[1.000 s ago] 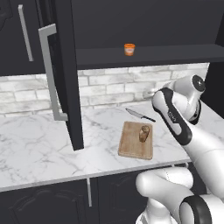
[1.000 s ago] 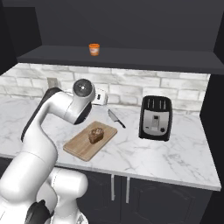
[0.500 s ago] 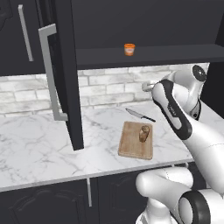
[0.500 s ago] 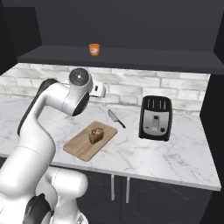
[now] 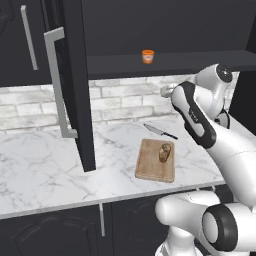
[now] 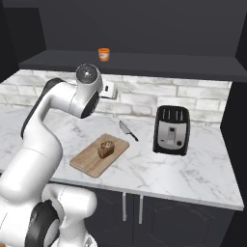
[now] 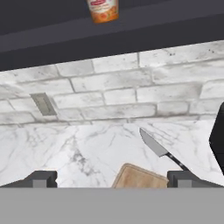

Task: Pick the bread, place it on the cutting board, pick the jam, place it on the counter, and close the cabinet.

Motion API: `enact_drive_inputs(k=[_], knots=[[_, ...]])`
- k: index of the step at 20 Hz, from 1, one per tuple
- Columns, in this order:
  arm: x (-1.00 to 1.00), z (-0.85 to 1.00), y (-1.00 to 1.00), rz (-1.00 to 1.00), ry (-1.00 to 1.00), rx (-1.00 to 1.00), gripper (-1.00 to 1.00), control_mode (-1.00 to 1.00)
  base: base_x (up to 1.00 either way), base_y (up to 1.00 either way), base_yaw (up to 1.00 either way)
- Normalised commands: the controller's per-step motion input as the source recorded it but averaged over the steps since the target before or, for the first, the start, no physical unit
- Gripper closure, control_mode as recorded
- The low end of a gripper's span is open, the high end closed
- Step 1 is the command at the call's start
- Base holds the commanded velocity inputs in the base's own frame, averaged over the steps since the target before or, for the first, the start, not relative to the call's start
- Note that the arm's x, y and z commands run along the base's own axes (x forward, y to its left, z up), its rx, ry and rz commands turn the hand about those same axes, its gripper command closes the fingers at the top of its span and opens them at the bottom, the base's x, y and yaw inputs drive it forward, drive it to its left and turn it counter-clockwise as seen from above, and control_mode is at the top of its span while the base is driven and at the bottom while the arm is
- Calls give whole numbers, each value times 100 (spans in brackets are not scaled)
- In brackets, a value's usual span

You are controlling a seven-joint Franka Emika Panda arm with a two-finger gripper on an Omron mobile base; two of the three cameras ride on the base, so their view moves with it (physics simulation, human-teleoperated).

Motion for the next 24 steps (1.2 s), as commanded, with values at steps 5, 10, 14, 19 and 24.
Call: enact_drive_inputs(k=[5, 10, 14, 19, 24], knots=[[15, 28, 4, 0, 0, -3, -100, -100, 0, 0, 0], [9, 15, 11, 0, 0, -7, -100, -100, 0, 0, 0], [11, 13, 16, 0, 0, -7, -100, -100, 0, 0, 0], [17, 16, 5, 0, -1, -6, -100, -100, 0, 0, 0], [21, 11, 0, 0, -3, -4, -100, -100, 0, 0, 0]])
